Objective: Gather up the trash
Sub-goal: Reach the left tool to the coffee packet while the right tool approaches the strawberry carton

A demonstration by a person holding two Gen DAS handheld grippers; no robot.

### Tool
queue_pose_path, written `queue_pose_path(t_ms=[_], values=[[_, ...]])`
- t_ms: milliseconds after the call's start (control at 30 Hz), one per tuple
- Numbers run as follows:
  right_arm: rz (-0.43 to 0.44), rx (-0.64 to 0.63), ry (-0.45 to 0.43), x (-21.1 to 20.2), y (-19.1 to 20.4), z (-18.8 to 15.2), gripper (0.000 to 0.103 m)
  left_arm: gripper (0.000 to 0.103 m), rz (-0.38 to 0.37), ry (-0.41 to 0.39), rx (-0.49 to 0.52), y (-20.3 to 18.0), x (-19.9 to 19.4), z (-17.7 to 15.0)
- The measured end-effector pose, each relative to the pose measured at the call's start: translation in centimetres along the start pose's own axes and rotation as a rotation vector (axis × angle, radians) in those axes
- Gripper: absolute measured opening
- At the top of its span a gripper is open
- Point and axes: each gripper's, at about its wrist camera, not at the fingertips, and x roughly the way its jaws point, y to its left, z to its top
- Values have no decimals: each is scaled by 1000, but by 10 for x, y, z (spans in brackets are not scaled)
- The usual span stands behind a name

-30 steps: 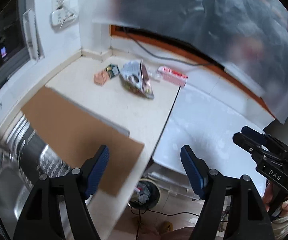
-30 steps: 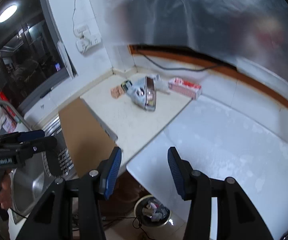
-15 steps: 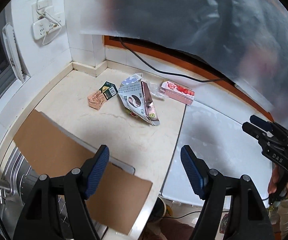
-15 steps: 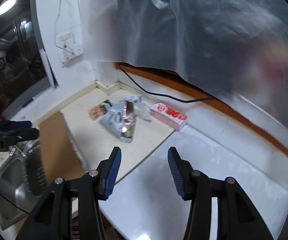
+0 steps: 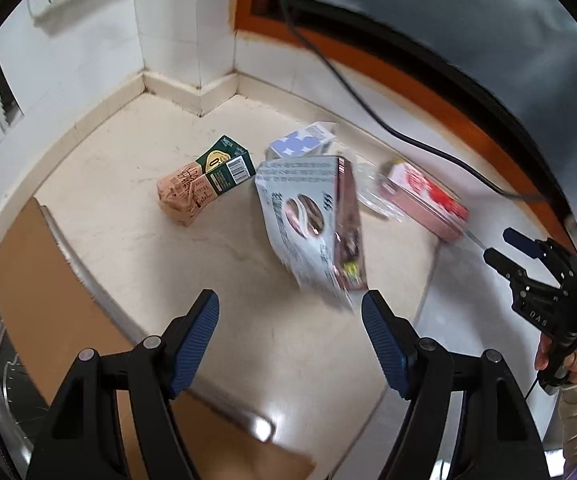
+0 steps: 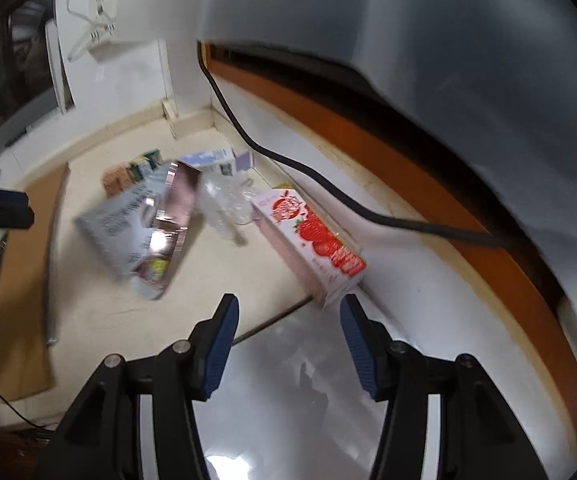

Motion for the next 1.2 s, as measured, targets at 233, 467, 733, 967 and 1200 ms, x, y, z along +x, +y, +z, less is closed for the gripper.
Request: queue_pose_path(t_ms=[233, 467, 733, 967, 1200], values=[[11, -68, 33, 45, -13, 17, 53, 72, -1, 49, -40, -2, 47, 24], [51, -131, 80, 72, -11, 17, 53, 72, -10, 82, -51, -6, 70, 30], [164, -146, 90, 78, -11, 23, 55, 67, -27, 118, -78, -6, 87, 30], [166, -159, 97, 75, -9, 19, 54, 66, -22, 128, -66, -15, 91, 29], [115, -163, 78, 71, -19, 11, 51, 51, -15, 131, -47, -18, 94, 29]])
